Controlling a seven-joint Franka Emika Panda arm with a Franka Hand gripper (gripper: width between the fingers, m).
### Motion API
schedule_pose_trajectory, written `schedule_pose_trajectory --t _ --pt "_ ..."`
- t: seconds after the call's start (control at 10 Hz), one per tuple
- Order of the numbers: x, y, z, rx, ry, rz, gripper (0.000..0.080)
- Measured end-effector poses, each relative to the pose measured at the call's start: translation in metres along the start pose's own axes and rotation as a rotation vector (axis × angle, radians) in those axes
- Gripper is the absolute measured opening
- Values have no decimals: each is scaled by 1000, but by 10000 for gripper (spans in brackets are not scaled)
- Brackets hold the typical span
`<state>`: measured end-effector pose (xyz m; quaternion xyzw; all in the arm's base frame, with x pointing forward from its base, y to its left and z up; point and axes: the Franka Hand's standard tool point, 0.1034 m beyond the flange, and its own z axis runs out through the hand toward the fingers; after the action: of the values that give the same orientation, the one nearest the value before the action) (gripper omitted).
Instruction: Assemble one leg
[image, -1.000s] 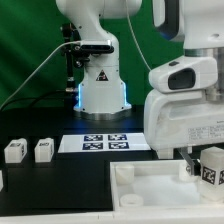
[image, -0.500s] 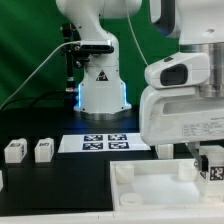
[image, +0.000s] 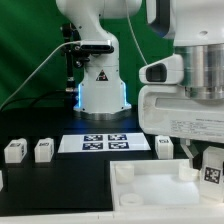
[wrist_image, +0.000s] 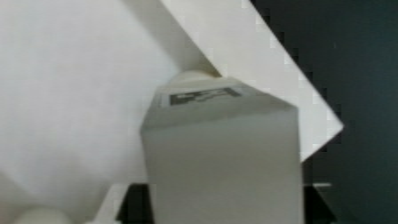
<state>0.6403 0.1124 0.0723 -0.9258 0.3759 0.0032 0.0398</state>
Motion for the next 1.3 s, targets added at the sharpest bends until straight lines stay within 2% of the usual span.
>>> schedule_pose_trajectory --t 0.2,0.3,0.5,0.6,0.7,0.8,0.9,1.0,1.3 --pt "4 3 1 3 -5 456 302" --pt "1 7 3 29 -26 724 302" --pt "-6 9 5 106 -77 1277 303" --pt "-8 9 6 105 -81 1273 303" --pt "-10 8 7 105 -79 1228 482" --pt "-10 8 7 105 -76 1176 482" --pt "-16 5 8 105 -72 1084 592" --pt "-19 3 8 105 -52 837 638" --pt "-20 3 9 104 -20 405 649"
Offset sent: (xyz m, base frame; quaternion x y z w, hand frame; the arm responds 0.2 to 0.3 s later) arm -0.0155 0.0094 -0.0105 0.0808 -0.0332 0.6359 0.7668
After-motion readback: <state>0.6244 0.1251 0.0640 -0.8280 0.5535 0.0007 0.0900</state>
